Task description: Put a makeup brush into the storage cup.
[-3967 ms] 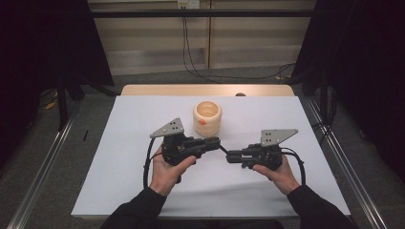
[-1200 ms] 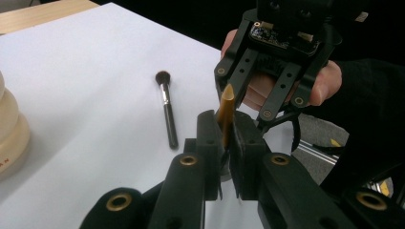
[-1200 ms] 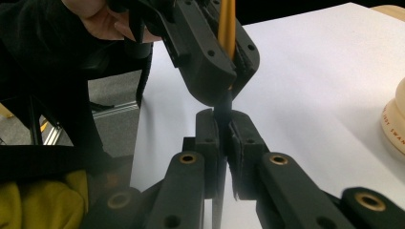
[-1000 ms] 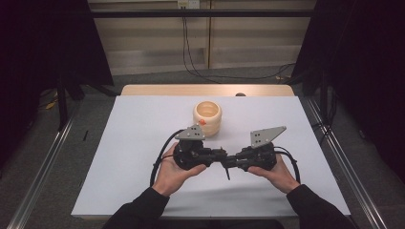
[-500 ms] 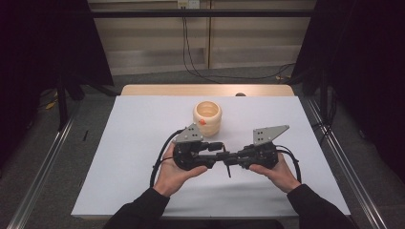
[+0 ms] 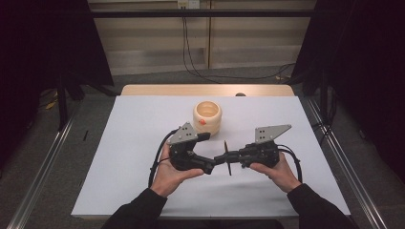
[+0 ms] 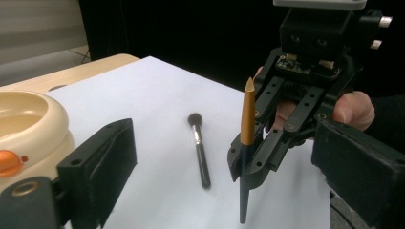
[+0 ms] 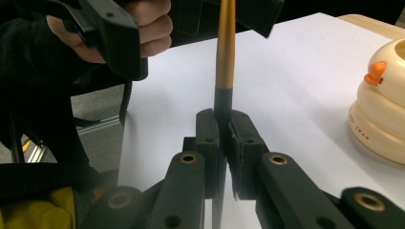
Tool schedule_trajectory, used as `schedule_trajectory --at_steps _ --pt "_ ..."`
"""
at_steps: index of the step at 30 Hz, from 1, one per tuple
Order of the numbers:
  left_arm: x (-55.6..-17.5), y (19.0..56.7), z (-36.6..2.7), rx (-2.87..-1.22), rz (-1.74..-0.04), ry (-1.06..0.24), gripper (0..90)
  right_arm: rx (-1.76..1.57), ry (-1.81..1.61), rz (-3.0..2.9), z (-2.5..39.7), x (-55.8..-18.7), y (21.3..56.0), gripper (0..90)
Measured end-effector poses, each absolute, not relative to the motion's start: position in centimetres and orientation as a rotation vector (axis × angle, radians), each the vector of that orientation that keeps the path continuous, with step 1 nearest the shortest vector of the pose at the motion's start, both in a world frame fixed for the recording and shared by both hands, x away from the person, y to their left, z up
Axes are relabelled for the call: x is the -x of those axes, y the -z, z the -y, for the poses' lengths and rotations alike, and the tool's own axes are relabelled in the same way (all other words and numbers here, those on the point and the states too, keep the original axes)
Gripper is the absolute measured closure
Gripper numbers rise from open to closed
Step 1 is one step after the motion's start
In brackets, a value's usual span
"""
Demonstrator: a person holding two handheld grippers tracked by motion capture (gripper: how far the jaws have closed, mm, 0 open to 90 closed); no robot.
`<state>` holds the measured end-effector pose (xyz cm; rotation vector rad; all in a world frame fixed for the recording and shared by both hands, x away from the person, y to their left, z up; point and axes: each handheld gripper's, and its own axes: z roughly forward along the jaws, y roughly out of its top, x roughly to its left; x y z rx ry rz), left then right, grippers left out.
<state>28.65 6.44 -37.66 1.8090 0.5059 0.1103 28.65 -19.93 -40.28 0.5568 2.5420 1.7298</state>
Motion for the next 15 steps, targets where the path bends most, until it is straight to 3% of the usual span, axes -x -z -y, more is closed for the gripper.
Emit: schedule_trajectory --at_steps 15 --pt "-28.1 38.4 -8.9 -1.785 -0.548 -0.229 2.0 -0.588 -1.737 -2.503 20.3 -28.6 40.1 84.4"
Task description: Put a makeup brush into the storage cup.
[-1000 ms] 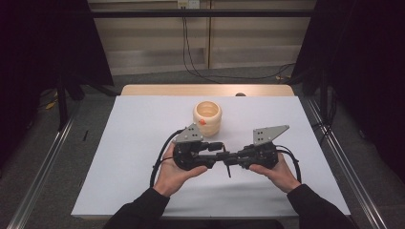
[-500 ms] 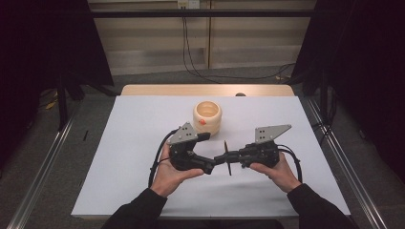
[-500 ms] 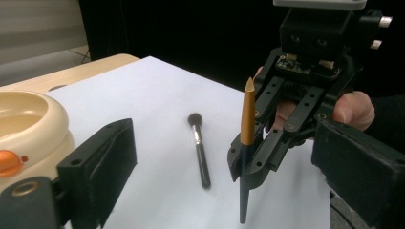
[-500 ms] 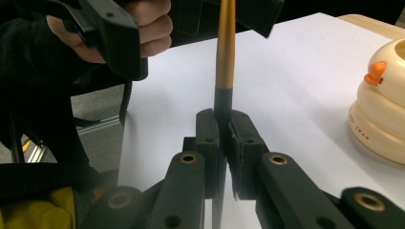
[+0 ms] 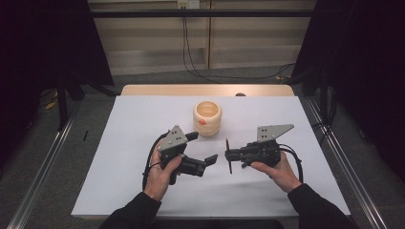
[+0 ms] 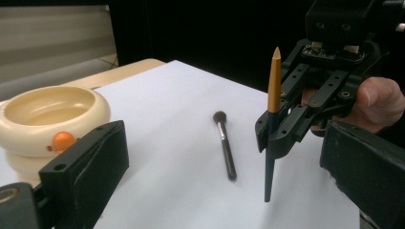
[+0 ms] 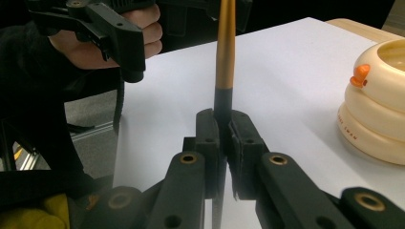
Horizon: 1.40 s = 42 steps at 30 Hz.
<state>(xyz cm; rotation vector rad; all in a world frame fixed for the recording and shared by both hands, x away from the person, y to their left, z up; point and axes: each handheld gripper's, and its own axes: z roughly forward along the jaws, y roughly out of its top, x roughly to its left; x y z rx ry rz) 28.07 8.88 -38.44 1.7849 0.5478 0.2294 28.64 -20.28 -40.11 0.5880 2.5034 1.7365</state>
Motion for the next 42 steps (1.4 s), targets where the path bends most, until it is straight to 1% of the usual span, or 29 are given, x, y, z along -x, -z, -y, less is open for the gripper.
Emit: schedule_trajectory --at_steps 3,6,8,9,12,13,14,16,18,24,26,28,31,35,42 --pt "-27.8 38.6 -9.6 -1.758 -0.566 -0.255 1.8 -0.592 -1.737 -2.501 20.3 -28.6 40.1 84.4" --pt "-27.6 38.7 -10.2 -1.767 -0.576 -0.286 1.7 -0.595 -1.739 -2.498 20.3 -28.7 40.1 84.4" --pt "-27.6 38.9 -10.6 -1.748 -0.573 -0.274 1.7 -0.595 -1.739 -2.497 20.3 -28.7 40.1 84.3" --pt "-27.5 38.9 -10.7 -1.756 -0.597 -0.298 1.7 -0.595 -1.738 -2.497 20.3 -28.6 40.1 84.3" --pt "-27.3 39.3 -11.4 -1.738 -0.61 -0.31 1.7 -0.608 -1.735 -2.485 20.5 -28.6 40.0 84.4" --pt "-27.3 39.4 -11.7 -1.743 -0.591 -0.312 1.5 -0.608 -1.738 -2.483 20.6 -28.6 40.0 84.3" --pt "-27.1 39.5 -11.9 -1.753 -0.613 -0.337 1.6 -0.618 -1.735 -2.477 20.7 -28.6 40.0 84.4" --pt "-26.9 39.7 -12.5 -1.744 -0.611 -0.328 1.5 -0.621 -1.738 -2.474 20.8 -28.7 40.0 84.4" --pt "-26.6 39.9 -12.9 -1.748 -0.627 -0.368 1.3 -0.625 -1.738 -2.471 20.8 -28.7 40.0 84.3" --pt "-25.8 40.6 -14.2 -1.724 -0.669 -0.378 2.2 -0.636 -1.738 -2.465 20.8 -28.7 40.0 84.3" --pt "-25.4 40.8 -14.6 -1.734 -0.692 -0.411 2.2 -0.644 -1.739 -2.46 20.8 -28.7 40.0 84.3" --pt "-25.1 40.9 -15.0 -1.731 -0.7 -0.407 2.2 -0.655 -1.737 -2.453 20.9 -28.8 40.1 84.3" --pt "-24.6 41.2 -15.8 -1.734 -0.698 -0.441 2.1 -0.666 -1.74 -2.447 20.9 -28.8 40.1 84.4" --pt "-24.0 41.7 -16.6 -1.72 -0.702 -0.445 2.0 -0.676 -1.749 -2.432 21.0 -28.9 40.0 84.3" --pt "-23.3 42.4 -16.7 -1.71 -0.715 -0.457 1.4 -0.715 -1.748 -2.395 21.3 -29.2 39.8 84.3"
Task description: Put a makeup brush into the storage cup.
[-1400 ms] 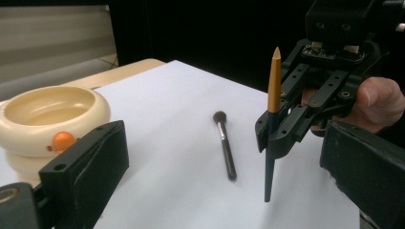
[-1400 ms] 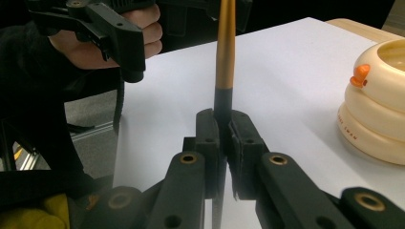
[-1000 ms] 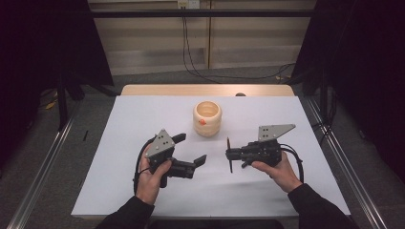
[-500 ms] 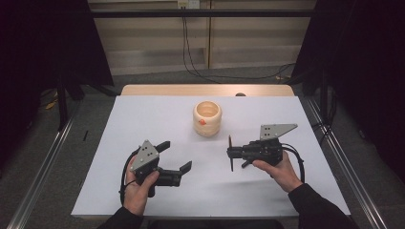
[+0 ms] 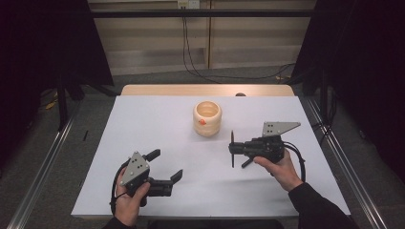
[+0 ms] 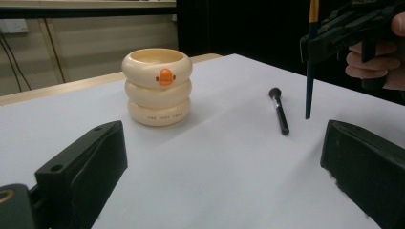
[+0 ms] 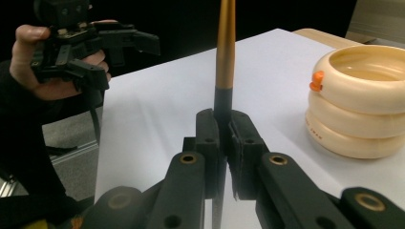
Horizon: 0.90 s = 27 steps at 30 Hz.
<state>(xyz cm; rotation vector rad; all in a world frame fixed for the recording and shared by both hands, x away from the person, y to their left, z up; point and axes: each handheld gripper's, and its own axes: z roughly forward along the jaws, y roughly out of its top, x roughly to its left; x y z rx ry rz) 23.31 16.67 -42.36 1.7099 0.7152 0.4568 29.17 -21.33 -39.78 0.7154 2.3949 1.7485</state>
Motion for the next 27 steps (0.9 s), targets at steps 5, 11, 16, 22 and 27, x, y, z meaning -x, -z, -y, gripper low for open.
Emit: schedule_trajectory --at_steps 5,11,16,22,27 --pt "-23.4 43.1 -17.0 -1.721 -0.733 -0.433 1.4 -0.734 -1.759 -2.363 21.5 -29.6 39.4 84.4" --pt "-23.6 43.5 -17.4 -1.703 -0.742 -0.427 1.6 -0.773 -1.755 -2.325 21.6 -30.4 39.2 84.3" --pt "-23.6 43.5 -17.7 -1.696 -0.748 -0.424 1.5 -0.784 -1.773 -2.289 21.8 -31.2 38.7 84.3" --pt "-23.6 43.5 -17.8 -1.701 -0.718 -0.422 1.1 -0.791 -1.776 -2.263 21.5 -32.0 38.2 84.3" --pt "-23.4 43.5 -17.6 -1.711 -0.708 -0.425 1.5 -0.793 -1.771 -2.248 21.1 -32.7 37.7 84.3"
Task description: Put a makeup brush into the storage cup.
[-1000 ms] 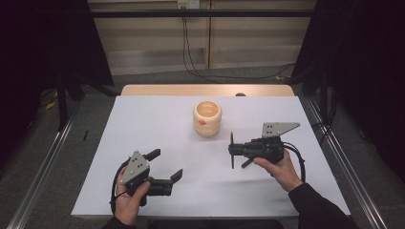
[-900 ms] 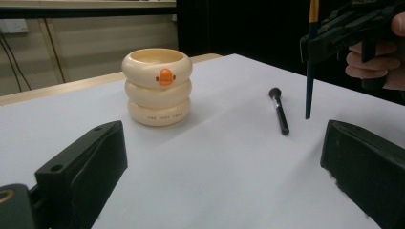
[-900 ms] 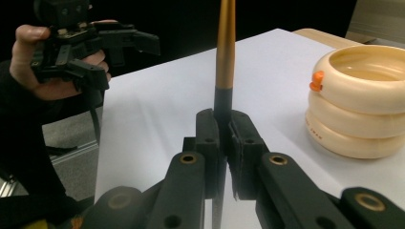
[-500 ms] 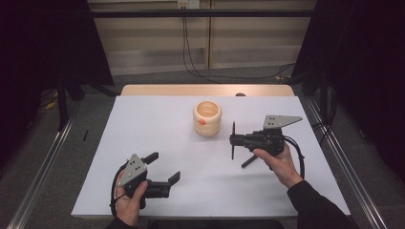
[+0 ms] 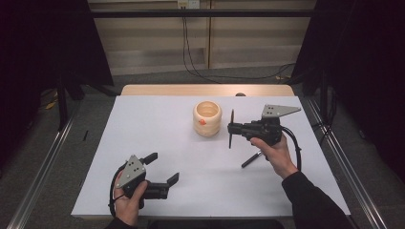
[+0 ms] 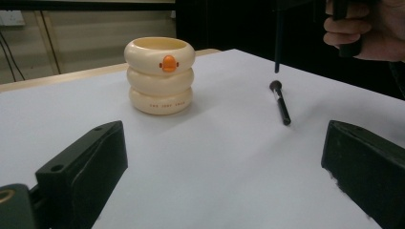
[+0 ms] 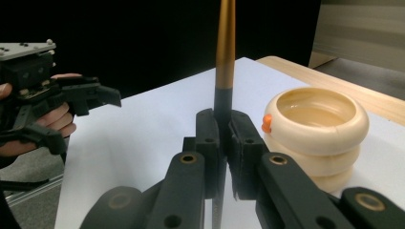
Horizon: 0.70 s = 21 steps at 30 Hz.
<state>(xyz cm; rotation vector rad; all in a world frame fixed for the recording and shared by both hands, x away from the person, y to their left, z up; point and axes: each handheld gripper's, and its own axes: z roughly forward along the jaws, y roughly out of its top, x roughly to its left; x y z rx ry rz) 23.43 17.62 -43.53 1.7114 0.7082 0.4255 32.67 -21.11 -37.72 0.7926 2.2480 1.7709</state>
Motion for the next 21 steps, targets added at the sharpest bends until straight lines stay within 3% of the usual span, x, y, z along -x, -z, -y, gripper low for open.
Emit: schedule_trajectory --at_steps 21 --pt "-23.3 43.4 -17.6 -1.736 -0.682 -0.438 1.2 -0.793 -1.724 -2.226 18.9 -35.6 35.4 84.3"
